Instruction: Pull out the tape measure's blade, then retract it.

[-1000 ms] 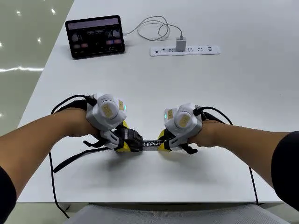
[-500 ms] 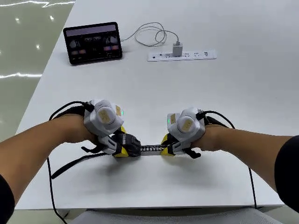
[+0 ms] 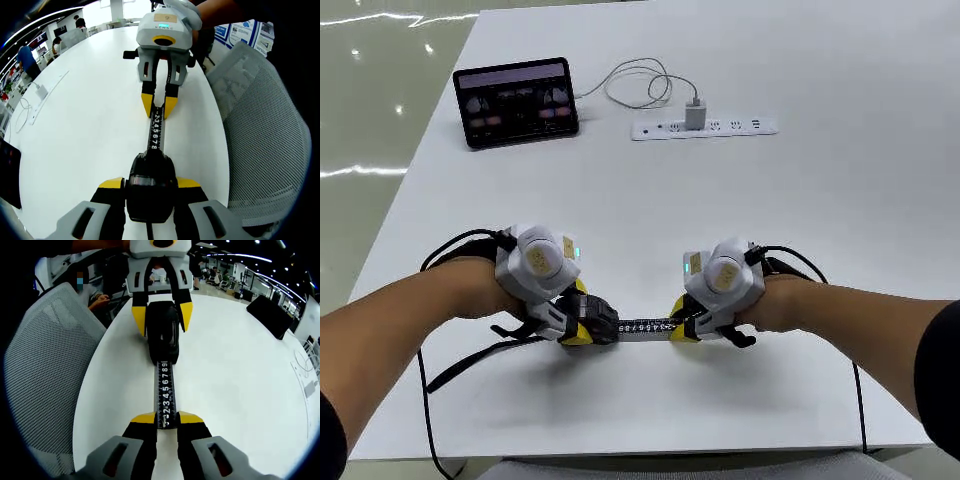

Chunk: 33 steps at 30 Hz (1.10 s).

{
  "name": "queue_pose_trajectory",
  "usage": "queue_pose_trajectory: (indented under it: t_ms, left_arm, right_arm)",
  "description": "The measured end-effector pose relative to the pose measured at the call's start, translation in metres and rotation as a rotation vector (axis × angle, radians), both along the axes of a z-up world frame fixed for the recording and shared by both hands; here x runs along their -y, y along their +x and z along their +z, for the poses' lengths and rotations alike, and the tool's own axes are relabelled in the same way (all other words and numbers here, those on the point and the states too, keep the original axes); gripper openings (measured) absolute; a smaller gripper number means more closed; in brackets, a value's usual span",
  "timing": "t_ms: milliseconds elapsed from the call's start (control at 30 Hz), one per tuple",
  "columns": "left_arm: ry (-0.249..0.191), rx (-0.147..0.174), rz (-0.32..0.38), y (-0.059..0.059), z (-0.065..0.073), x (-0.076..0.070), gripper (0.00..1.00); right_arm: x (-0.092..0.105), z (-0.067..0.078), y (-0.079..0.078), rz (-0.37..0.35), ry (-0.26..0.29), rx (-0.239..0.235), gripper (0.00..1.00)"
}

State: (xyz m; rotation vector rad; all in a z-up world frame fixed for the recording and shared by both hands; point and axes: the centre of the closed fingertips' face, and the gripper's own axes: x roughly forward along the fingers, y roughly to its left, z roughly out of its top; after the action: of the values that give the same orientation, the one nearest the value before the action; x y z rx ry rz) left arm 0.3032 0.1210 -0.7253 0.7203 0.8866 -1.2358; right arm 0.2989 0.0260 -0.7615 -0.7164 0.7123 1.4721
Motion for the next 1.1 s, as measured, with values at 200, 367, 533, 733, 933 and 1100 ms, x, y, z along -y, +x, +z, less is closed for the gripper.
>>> queue_pose_trajectory:
  t_ms: [200,367,533,733,933,1100]
  left_arm:
    - [0.001,-0.002,0.002,0.000,0.000,0.000,0.33]
    - [0.003,-0.001,0.007,0.000,0.000,0.000,0.33]
    - [0.004,0.000,0.013,-0.001,0.000,0.000,0.33]
    - [0.004,0.000,0.020,-0.001,0.000,0.000,0.33]
    - [0.004,0.000,0.023,-0.002,0.001,0.000,0.33]
    - [0.004,0.002,0.025,-0.002,0.001,0.001,0.33]
  right_arm:
    - [0.005,0.000,-0.001,-0.001,-0.005,-0.001,0.09]
    - [0.013,0.000,0.001,0.001,-0.007,0.002,0.09]
    - [0.018,0.000,0.002,-0.008,-0.004,0.000,0.09]
    - [0.025,0.001,0.003,-0.009,-0.011,0.001,0.09]
    - [0.030,0.001,0.004,-0.012,-0.017,0.001,0.09]
    - [0.035,0.001,0.003,-0.018,-0.019,-0.003,0.09]
